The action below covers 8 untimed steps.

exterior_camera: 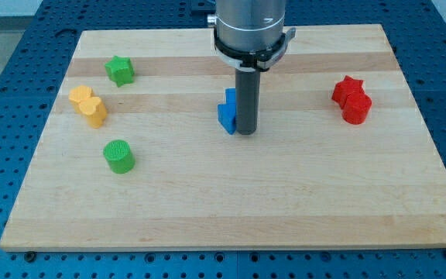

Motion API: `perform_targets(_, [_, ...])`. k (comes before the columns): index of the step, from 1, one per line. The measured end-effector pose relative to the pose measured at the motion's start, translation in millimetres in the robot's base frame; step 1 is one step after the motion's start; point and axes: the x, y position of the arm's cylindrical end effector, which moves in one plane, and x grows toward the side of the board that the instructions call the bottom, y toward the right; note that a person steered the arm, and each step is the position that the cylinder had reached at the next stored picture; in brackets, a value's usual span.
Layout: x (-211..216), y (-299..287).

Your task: Slide green circle to the right side of the green star

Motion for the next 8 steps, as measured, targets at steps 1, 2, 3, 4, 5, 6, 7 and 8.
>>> perform_targets(1, [58.1, 15.4])
perform_targets(2, [121.8, -18.0])
perform_targets(3, [138.2, -96.6])
perform_targets(4, [125.0, -154.3])
perform_targets(5, [91.5, -178.7])
perform_targets(6, [89.8, -213.5])
perform_targets(7, [97.8, -228.8])
perform_targets(8, [64.0, -204.2])
